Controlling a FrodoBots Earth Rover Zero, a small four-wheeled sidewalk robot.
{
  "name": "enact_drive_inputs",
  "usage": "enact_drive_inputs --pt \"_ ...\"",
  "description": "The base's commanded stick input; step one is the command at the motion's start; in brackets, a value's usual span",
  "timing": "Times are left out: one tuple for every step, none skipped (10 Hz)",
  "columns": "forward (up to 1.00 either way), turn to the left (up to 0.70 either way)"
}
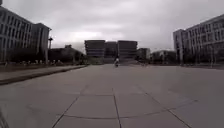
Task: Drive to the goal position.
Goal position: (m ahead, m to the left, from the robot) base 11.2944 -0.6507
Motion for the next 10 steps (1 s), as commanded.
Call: enact_drive_inputs --pt "0.70 -0.14" --pt "0.70 -0.10" --pt "0.70 -0.03" --pt "0.70 0.00" --pt "0.70 0.00" --pt "0.70 0.00" --pt "0.70 0.00" --pt "0.70 0.00" --pt "0.70 0.00" --pt "0.70 0.00"
